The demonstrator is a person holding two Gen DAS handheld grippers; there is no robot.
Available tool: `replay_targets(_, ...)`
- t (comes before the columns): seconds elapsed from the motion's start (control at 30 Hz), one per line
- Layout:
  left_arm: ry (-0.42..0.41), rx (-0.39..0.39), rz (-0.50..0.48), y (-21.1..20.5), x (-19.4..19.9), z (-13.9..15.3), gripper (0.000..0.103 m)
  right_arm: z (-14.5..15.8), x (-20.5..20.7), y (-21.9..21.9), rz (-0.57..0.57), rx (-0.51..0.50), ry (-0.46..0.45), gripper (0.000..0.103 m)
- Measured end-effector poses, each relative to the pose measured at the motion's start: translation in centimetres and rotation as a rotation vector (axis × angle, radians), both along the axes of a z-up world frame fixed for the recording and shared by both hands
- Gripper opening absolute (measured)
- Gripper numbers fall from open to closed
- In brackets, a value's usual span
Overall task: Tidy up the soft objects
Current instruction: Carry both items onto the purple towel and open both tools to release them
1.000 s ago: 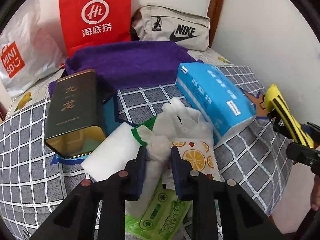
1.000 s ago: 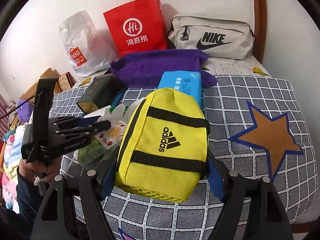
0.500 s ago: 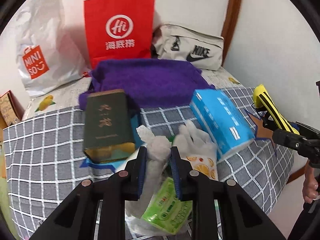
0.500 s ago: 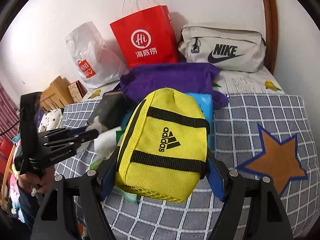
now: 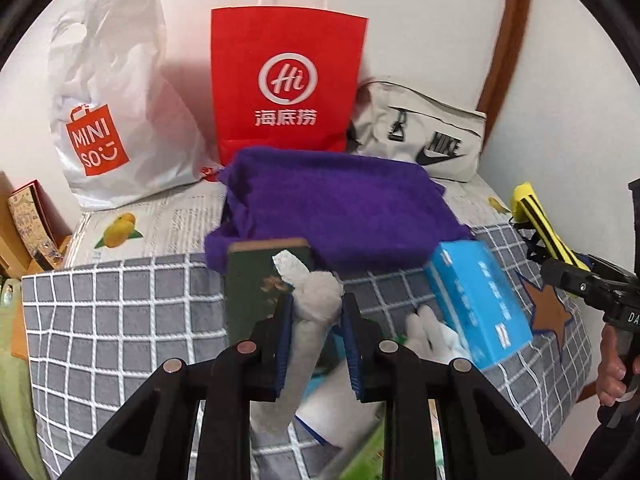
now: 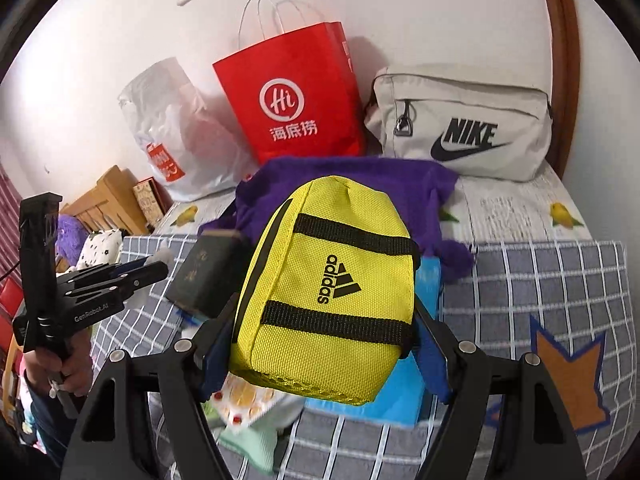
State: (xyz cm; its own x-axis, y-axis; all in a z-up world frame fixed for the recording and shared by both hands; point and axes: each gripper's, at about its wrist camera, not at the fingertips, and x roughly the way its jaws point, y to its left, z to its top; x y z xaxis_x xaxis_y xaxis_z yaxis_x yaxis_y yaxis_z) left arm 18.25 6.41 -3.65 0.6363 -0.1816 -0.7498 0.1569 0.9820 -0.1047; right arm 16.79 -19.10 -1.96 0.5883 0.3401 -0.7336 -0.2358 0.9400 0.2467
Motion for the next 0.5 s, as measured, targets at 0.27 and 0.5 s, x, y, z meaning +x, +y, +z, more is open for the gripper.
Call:
replay_targets(0.27, 0.013, 0.026, 0.068, 1.4, 4.3, 0.6, 0.023, 0.5, 4.6, 0.8, -0.005, -0.046, -0.018, 0.076)
replay_targets(0.5, 0.039, 0.041, 0.095, 1.7, 9.5, 0.5, 0.023, -0.1, 9.4, 1.3, -0.012, -0.098, -0.013, 0.076)
